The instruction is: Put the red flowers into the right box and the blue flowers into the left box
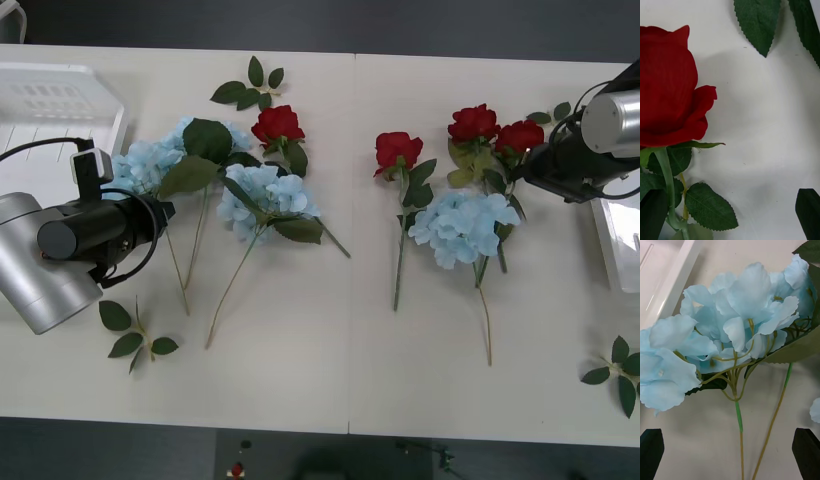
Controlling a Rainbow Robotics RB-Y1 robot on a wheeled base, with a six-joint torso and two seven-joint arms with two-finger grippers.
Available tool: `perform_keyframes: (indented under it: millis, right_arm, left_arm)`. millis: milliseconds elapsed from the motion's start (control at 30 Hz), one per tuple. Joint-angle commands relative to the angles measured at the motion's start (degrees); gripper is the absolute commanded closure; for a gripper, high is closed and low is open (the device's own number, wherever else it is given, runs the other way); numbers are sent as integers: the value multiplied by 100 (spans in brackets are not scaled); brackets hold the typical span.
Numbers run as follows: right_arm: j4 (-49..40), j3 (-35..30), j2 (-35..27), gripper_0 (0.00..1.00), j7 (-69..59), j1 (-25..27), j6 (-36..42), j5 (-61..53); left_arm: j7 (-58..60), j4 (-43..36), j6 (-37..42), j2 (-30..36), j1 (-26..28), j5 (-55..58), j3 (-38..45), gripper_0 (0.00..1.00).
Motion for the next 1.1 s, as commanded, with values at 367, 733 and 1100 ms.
perform_keyframes:
  millis: [367,733,1100]
  right_arm:
    - [115,18,518,0,39,-103,-444,-162]
    - [229,18,615,100,-49,-112,-646,-83]
    - [247,9,606,100,-67,-138,-690,-56]
  left_arm:
    - [-145,1061,-62,-324,-954,-27,-498,0]
    - [-663,2090,-273,-984,-1341,-1,-498,29]
    - [-1076,1958,-326,-966,-1341,193,-498,100]
